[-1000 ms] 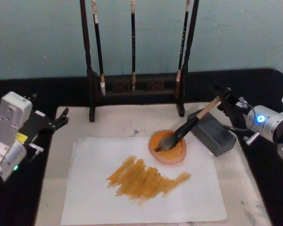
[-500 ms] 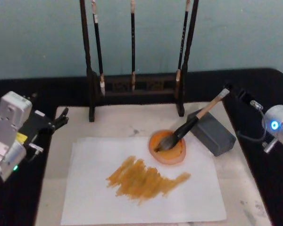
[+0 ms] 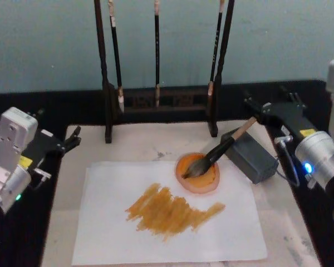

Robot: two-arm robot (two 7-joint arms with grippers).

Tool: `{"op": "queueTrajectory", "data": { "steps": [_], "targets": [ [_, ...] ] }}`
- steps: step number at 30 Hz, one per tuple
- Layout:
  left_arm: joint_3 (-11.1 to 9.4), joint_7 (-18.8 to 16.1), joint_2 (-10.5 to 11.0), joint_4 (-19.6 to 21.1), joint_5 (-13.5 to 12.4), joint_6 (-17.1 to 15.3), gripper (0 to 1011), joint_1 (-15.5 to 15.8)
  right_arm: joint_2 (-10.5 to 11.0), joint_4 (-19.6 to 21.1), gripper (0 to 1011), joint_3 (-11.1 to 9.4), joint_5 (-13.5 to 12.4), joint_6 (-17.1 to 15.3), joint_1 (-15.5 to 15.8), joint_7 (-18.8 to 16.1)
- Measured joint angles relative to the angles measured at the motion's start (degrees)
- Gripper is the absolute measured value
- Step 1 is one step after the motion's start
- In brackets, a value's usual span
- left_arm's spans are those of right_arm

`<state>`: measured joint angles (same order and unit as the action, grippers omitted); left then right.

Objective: Pick up the brush from the inkstone, write on the paper, then place the brush back to its original position.

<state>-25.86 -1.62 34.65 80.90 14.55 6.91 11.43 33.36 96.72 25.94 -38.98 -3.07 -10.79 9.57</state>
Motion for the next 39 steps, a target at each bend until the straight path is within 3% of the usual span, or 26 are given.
{"op": "queueTrajectory", "data": {
  "steps": [4, 14, 26, 39],
  "targets": [
    [0.00, 0.00, 0.00, 0.00, 0.00, 0.00, 1010, 0.00, 0.34, -1.53, 1000, 1.70, 4.36, 2.21, 0.76, -1.11],
    [0.00, 0.00, 0.00, 0.00, 0.00, 0.00, 1009, 0.00, -1.50, -5.18, 1000, 3.74, 9.18, 4.20, 2.28, -1.59],
    [0.00, 0.00, 0.00, 0.00, 0.00, 0.00, 1010, 0.00, -3.67, -8.92, 1000, 3.97, 11.08, 3.45, 2.00, -3.31],
    [0.00, 0.00, 0.00, 0.00, 0.00, 0.00, 1010, 0.00, -3.75, -9.01, 1000, 3.83, 11.13, 3.31, 1.91, -3.33]
  ]
}}
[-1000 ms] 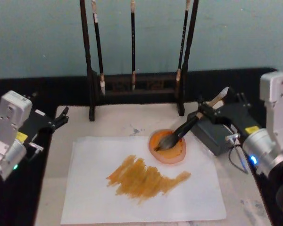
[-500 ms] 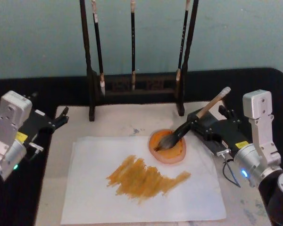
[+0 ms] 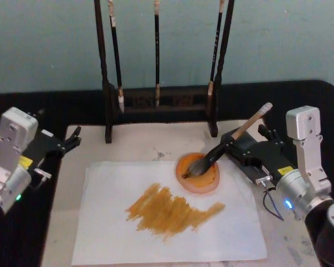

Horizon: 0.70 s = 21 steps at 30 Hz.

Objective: Pick up the brush from the inkstone, write on the paper, then place the brush back to its original position.

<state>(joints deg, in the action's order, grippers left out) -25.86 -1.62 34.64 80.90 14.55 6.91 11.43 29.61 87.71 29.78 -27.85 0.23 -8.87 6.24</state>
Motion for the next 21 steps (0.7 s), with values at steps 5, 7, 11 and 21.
{"op": "queueTrajectory", "data": {
  "steps": [5, 7, 11, 21],
  "targets": [
    [0.00, 0.00, 0.00, 0.00, 0.00, 0.00, 1010, 0.00, 0.02, 0.00, 1000, 0.02, -0.04, 0.00, 0.00, 0.01],
    [0.00, 0.00, 0.00, 0.00, 0.00, 0.00, 1010, 0.00, 0.03, 0.00, 1000, 0.03, -0.07, 0.00, 0.00, 0.02],
    [0.00, 0.00, 0.00, 0.00, 0.00, 0.00, 1009, 0.00, 0.05, 0.00, 1000, 0.03, -0.10, 0.00, 0.00, 0.03],
    [0.00, 0.00, 0.00, 0.00, 0.00, 0.00, 1010, 0.00, 0.07, 0.00, 1000, 0.03, -0.15, 0.00, 0.00, 0.08]
  ]
}}
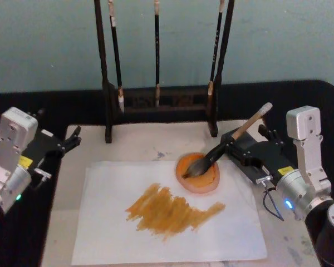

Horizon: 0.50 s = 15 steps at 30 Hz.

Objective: Pick up the brush from the inkstone, write on the paper, then place the brush back to its original position.

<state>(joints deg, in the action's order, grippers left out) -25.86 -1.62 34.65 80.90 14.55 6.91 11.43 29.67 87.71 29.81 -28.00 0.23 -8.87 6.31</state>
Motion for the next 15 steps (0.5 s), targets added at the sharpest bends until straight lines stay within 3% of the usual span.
{"op": "queueTrajectory", "data": {
  "steps": [15],
  "targets": [
    [0.00, 0.00, 0.00, 0.00, 0.00, 0.00, 1010, 0.00, 0.00, 0.00, 1000, 0.00, -0.07, 0.00, 0.00, 0.00]
  ]
}}
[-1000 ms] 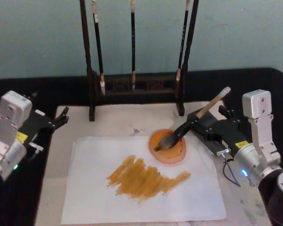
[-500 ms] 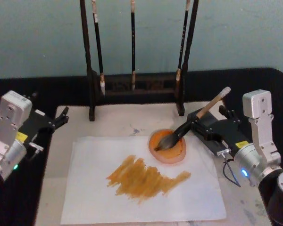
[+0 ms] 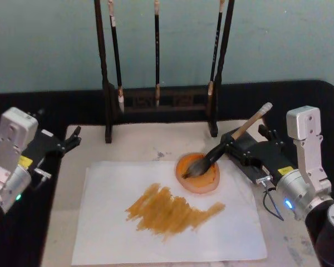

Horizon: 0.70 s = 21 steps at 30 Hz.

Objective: Pick up the brush from the inkstone, write on the paper, then place the brush back to its original position.

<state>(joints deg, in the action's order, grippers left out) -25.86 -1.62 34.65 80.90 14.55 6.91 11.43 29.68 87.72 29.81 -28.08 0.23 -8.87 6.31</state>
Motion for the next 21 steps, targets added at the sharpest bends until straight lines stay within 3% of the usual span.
{"op": "queueTrajectory", "data": {
  "steps": [21],
  "targets": [
    [0.00, 0.00, 0.00, 0.00, 0.00, 0.00, 1010, 0.00, 0.00, 0.00, 1000, 0.00, 0.01, 0.00, 0.00, 0.00]
  ]
}}
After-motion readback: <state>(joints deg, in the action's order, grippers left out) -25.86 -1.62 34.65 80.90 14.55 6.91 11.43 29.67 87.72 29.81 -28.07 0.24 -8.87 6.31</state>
